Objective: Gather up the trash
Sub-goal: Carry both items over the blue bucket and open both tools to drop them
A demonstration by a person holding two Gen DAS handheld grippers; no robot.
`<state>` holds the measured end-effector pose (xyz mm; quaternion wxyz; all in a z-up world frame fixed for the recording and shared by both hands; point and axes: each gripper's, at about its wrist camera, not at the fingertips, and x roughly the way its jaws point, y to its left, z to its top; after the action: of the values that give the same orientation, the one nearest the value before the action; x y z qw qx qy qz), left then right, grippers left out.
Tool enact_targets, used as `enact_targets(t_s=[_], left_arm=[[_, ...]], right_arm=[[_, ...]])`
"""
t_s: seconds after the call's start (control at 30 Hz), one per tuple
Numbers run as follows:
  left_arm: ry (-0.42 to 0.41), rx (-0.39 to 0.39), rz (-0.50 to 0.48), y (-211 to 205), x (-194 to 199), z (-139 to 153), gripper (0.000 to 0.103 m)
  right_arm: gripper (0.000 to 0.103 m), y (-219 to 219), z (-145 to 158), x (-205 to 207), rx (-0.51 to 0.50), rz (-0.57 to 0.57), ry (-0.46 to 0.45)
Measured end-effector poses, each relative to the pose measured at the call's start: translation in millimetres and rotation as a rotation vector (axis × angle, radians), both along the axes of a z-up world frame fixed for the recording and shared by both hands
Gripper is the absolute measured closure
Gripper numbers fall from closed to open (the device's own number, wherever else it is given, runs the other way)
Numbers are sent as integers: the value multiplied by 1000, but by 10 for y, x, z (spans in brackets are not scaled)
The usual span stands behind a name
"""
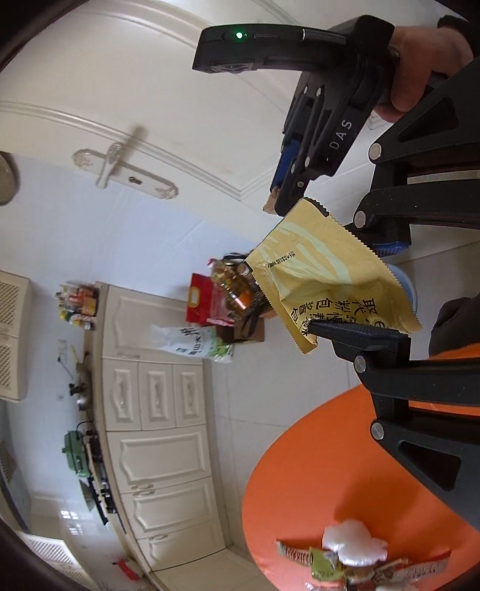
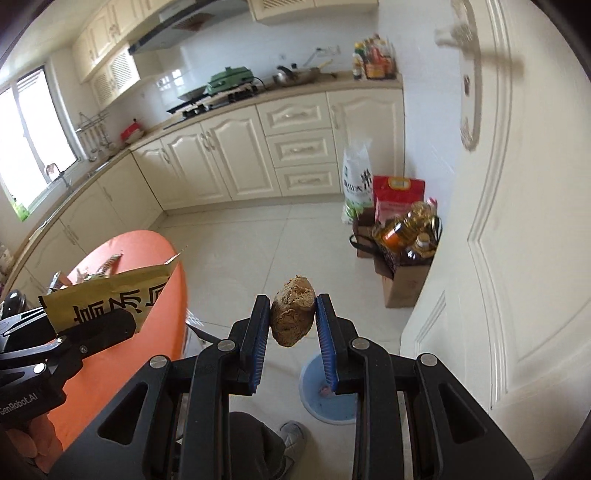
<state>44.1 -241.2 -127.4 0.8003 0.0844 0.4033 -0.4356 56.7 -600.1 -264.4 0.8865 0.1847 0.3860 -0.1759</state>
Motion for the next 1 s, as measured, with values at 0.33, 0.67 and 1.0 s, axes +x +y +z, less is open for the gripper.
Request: enact_targets(t_s=[0.33, 0.67, 1.0], left_arm=[[174, 184, -37, -1042, 695, -912, 77], [277, 293, -33, -2150, 1153, -1629, 77], [335, 365, -19, -2366, 1300, -2126, 73]], right_arm=[[77, -639, -1096, -26, 169, -102, 140], [77, -973, -1763, 57, 262, -140, 230], [75, -1158, -2116, 145, 314, -161, 267]])
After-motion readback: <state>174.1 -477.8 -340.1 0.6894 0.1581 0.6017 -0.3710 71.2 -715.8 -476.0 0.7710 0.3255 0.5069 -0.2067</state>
